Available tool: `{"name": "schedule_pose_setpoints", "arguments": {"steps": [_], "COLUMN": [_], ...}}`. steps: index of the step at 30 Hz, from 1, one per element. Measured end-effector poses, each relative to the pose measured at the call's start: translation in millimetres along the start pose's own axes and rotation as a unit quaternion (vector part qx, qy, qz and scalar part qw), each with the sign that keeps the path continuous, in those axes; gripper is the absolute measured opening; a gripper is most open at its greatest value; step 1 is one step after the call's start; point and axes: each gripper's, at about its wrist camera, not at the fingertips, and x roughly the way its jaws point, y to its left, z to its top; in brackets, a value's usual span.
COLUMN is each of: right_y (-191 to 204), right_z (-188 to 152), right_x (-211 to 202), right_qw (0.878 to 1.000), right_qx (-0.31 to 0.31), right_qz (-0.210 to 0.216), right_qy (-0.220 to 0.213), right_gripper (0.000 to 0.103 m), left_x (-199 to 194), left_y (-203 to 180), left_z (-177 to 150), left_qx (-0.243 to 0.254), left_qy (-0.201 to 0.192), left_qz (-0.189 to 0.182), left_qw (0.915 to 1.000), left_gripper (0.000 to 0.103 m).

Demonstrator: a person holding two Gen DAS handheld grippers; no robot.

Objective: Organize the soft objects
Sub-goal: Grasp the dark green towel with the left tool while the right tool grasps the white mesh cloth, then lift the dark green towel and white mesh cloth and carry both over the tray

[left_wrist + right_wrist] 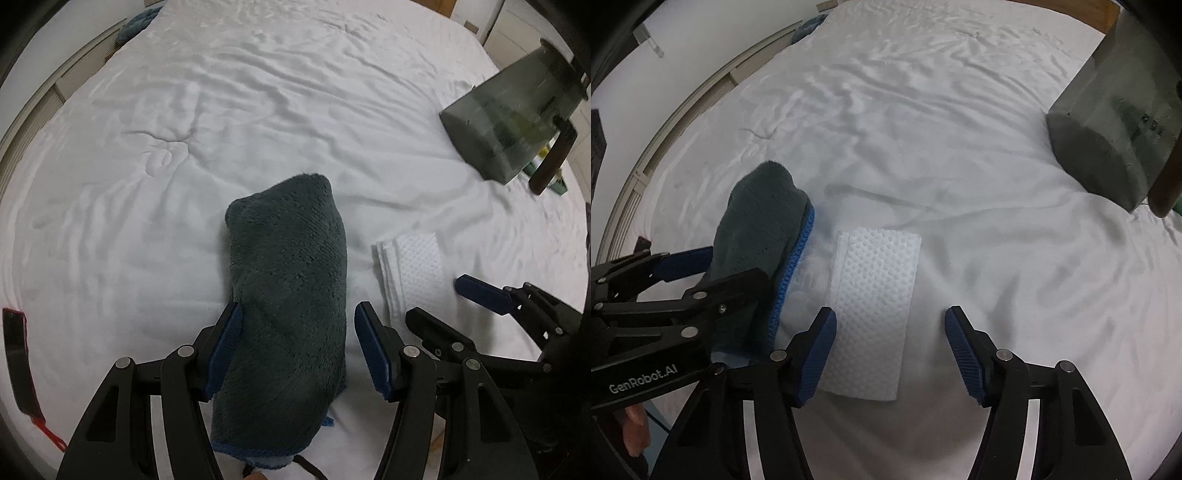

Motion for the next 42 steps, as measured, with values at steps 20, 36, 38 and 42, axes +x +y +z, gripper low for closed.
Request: {"name": "schedule_pose_setpoints", "arguments": {"steps": [20,36,38,42], "right_y": [13.9,2.4,0.2,-4.8], "right_z": [7.1,5.8,5.2,4.8], "right_x": [28.0,15.9,13.9,7.0], "right_qw": [0.999,0.998,0.998,0.999], "right_qx": [-0.044,-0.045,-0.043,-0.040], "right_qz": [0.019,0.034,0.034,0.032], "right_qy": [0.008,0.000,-0.001,-0.008], "right_gripper": [0.014,0.011,0.011,0.011], "left_x": [32.6,33.0,30.9,23.9], "left_y": [-0.7,-4.0,-3.2,-1.6], "left_z": [-1.4,-11.4,-10.4,-10.2], "left_qx": [0.009,0.007,0.005,-0.006], "left_qy": [0.036,0.021,0.019,0.011], "left_qz": [0.038,0.067,0.068,0.067], "left_qw": [0.9986,0.9975,0.9975,0.9977], "left_gripper": [0.058,0.030,0.030,0.028]}}
